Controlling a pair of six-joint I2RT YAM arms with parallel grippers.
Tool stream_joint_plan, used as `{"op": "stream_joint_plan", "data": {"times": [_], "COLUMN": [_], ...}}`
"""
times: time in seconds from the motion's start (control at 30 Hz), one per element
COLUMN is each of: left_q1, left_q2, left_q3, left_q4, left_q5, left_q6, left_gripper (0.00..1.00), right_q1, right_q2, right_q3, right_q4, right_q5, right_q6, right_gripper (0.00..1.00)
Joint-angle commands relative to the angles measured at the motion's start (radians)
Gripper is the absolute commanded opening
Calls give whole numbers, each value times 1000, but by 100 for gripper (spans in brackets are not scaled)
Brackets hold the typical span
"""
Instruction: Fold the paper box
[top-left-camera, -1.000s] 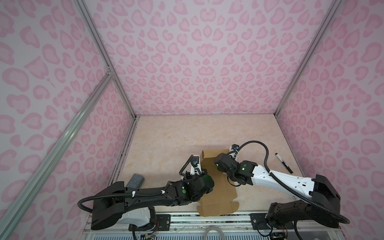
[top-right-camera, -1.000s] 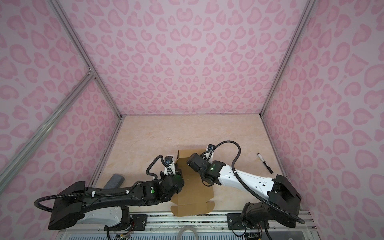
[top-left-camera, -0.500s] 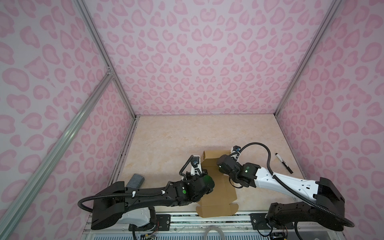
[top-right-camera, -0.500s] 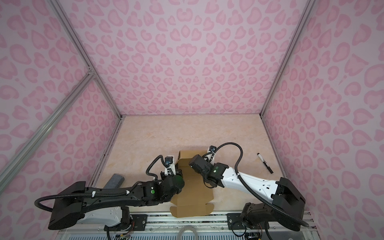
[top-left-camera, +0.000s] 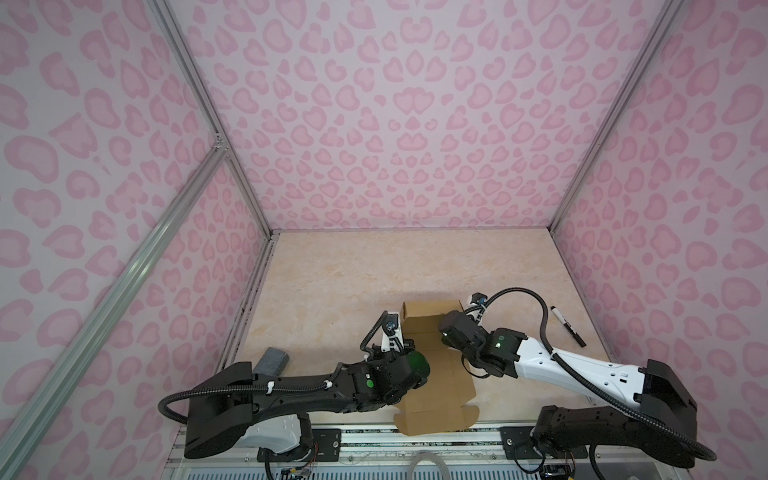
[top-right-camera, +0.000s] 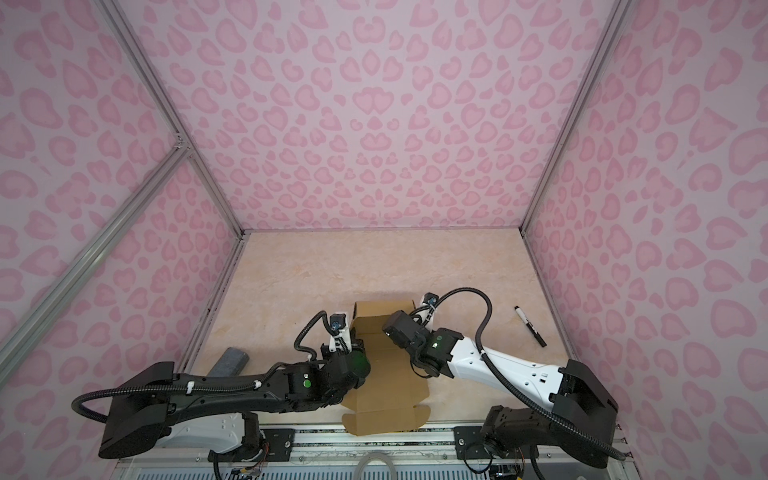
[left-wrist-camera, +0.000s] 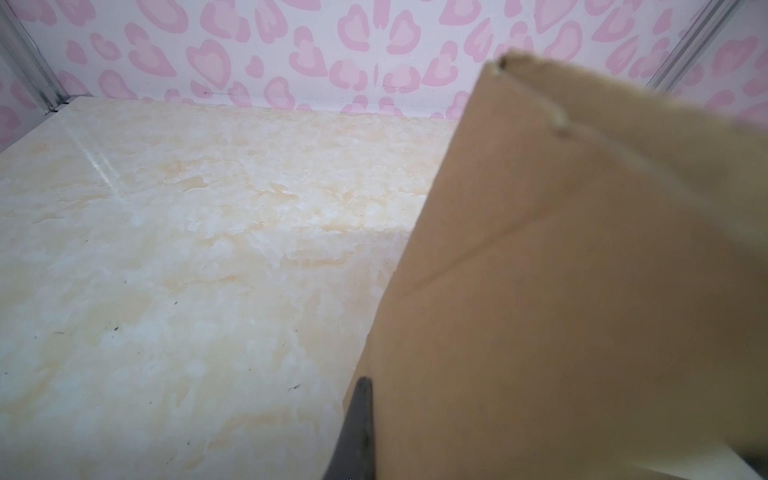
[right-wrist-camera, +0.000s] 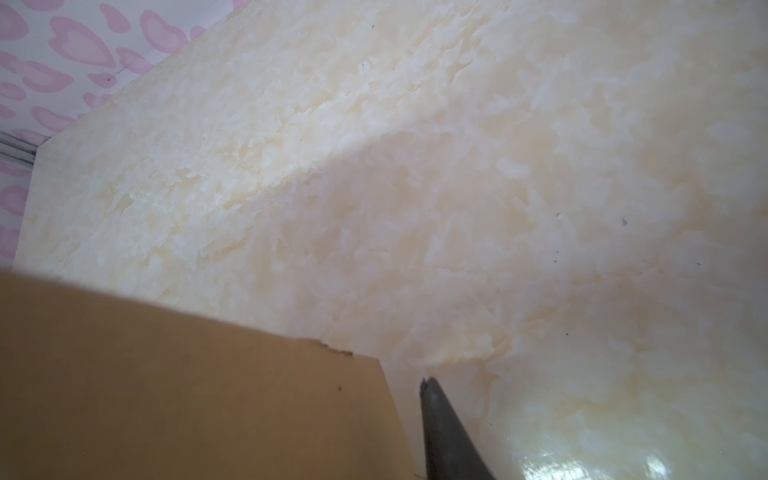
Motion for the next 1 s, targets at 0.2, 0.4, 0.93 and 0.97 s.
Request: {"op": "stream_joint_plan", "data": {"times": [0.2,0.4,0.93,0.97], "left_q1": [6,36,116,117], "left_q2": [13,12,-124,-146], "left_q3": [12,0,-148,-165], "left_q4": [-8,6,265,294], "left_q5": [-42,-24,147,175], "left_q6": [-19,9,255,285], "left_gripper": [4,4,4,4], "right_q1": [26,104,-59,-122], "right_q2": [-68,-162,-375,-377], "right_q3": [-25,-33,31,32], "right_q4": [-29,-38,-84,-59], "right_q5": [41,71,35,-21], "right_q6": [-38,-123,-429,-463], "right_gripper": [46,53,55,56]}}
